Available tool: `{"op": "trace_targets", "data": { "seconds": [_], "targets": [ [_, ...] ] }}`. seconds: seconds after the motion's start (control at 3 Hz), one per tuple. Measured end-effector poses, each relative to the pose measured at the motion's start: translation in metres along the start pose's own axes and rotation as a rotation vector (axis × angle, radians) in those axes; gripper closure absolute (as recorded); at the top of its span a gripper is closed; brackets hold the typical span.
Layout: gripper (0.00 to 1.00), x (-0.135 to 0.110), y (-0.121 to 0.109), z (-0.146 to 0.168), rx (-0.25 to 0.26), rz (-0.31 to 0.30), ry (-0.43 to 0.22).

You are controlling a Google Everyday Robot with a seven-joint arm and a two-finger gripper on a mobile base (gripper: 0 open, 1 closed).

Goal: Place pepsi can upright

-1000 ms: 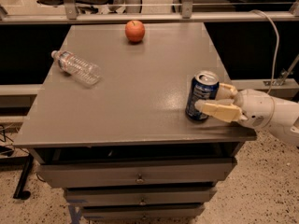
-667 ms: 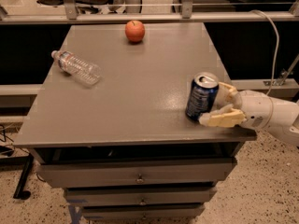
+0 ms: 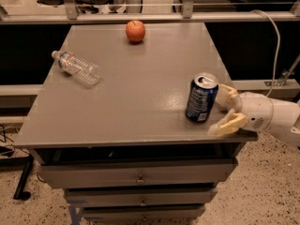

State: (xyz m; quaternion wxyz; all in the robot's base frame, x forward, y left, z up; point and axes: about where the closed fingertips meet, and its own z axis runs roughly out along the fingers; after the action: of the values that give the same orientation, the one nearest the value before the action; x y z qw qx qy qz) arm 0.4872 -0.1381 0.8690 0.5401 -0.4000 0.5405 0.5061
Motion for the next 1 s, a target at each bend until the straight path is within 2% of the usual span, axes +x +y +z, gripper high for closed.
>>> {"op": "trace_targets", "data": {
  "seconds": [0.33,0.67,1.0],
  "targets": [
    [0.00,0.000,0.001,-0.010,-0.007,-0.007,0.039],
    [0.00,-0.008,0.000,-0.038,-0.006,-0.038,0.097],
    [0.00,-0.028,-0.009,-0.074,0.019,-0.082,0.175]
  ]
}}
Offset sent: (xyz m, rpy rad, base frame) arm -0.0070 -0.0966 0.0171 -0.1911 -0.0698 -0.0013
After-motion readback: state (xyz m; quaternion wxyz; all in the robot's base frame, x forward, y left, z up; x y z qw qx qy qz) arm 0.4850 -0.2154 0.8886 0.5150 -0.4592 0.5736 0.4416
